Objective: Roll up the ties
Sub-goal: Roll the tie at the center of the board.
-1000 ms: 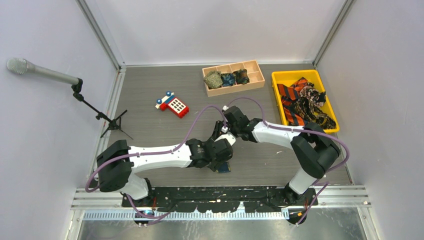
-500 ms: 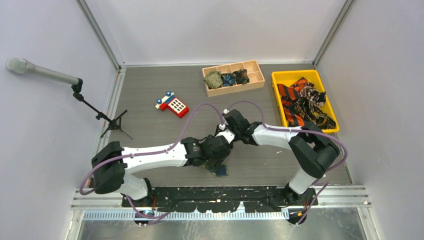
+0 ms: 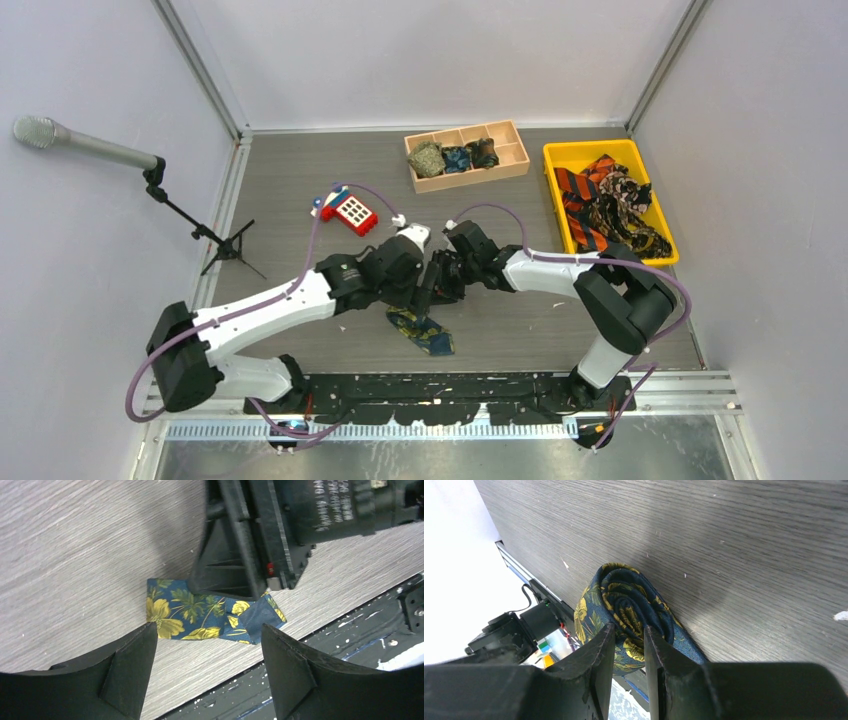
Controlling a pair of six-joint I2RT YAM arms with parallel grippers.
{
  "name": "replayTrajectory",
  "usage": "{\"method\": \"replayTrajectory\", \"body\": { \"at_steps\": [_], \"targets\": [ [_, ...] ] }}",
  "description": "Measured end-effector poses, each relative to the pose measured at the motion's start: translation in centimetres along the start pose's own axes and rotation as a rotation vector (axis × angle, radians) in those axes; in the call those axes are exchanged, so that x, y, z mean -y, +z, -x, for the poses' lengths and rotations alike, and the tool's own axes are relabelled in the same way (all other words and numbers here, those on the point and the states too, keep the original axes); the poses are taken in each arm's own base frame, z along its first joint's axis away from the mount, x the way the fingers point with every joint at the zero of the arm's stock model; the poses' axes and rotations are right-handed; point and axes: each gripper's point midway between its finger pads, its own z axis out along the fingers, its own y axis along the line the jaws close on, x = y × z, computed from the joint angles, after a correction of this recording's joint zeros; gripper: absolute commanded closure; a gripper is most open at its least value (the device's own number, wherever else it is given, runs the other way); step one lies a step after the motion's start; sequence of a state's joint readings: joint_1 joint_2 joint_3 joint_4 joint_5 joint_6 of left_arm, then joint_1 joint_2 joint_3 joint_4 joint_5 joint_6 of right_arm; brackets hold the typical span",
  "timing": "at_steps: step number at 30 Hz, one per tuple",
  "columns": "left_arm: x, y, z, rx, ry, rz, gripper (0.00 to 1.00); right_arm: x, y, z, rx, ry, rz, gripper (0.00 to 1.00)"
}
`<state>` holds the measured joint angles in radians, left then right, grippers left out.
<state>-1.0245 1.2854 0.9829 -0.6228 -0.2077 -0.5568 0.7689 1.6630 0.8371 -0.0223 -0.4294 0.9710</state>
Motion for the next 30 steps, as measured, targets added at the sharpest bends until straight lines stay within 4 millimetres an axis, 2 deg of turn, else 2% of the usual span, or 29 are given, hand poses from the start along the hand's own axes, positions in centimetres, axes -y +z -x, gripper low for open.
{"method": "replayTrajectory", "body": {
  "at_steps": [4,11,20,30],
  "targets": [
    [-1.7,-0.5,-0.1,-0.006,-0.094,-0.016,0.18,0.0,0.0,0.0,0.000,0.001,0.000,0.68],
    [-3.8,0.5,-3.6,-0.125,-0.210,-0.022,0.16,0.0,0.0,0.0,0.000,0.001,0.000,0.68],
    [-4.6,1.8,-5.5,-0.206,-0.318,-0.041,0.14,-0.1,0.0,-0.1,-0.003,0.002,0.000,0.68],
    [-4.3,3.4,-6.0,-0.219,-0.377,-0.118,0.11,-0.1,0.1,-0.2,-0.003,0.001,0.000,0.68]
  ]
}}
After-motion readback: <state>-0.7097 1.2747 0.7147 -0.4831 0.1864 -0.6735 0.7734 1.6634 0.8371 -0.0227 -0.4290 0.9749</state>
